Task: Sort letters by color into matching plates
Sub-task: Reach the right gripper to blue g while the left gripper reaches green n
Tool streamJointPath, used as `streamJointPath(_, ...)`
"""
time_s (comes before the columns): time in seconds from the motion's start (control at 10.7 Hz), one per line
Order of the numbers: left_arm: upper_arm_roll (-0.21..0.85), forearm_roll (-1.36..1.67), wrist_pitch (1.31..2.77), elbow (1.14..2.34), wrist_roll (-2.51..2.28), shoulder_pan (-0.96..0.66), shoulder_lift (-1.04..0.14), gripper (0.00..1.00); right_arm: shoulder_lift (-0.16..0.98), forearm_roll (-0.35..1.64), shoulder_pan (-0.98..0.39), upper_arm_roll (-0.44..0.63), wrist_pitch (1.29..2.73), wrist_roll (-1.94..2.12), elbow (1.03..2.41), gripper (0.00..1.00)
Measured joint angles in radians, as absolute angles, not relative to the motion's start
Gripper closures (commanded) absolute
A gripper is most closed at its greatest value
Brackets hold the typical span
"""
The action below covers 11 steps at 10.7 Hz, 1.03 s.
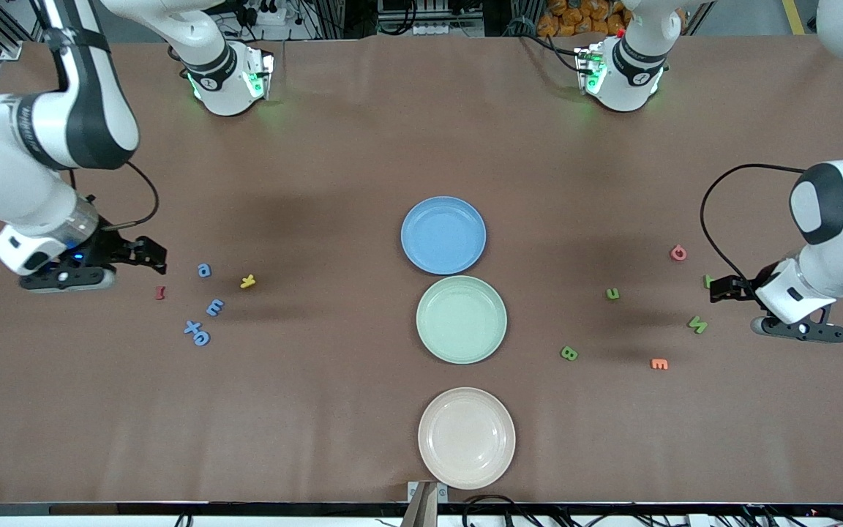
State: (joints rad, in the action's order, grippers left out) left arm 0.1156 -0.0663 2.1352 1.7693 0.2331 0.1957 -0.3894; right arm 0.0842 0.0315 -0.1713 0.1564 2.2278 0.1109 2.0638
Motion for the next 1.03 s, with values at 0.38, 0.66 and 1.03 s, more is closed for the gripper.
streamJointPath(0.38, 0.125, -0.111, 2.289, 1.797, 0.357, 0.205, -0.456, 0.0, 0.098, 0.032, -0.167, 0.158, 2.368, 0.34, 2.212, 0.0)
streamJointPath(0.66, 0.127, -0.168, 2.37, 1.836, 0.453, 0.199, -0.503, 0.0, 0.16, 0.032, -0.167, 0.158, 2.45, 0.446, 2.225, 0.0)
streamJointPath(1.03, 0.126, -0.186, 2.427, 1.839, 0.6, 0.21, -0.561, 0.04, 0.268, 0.032, -0.167, 0.157, 2.591, 0.519, 2.245, 0.0)
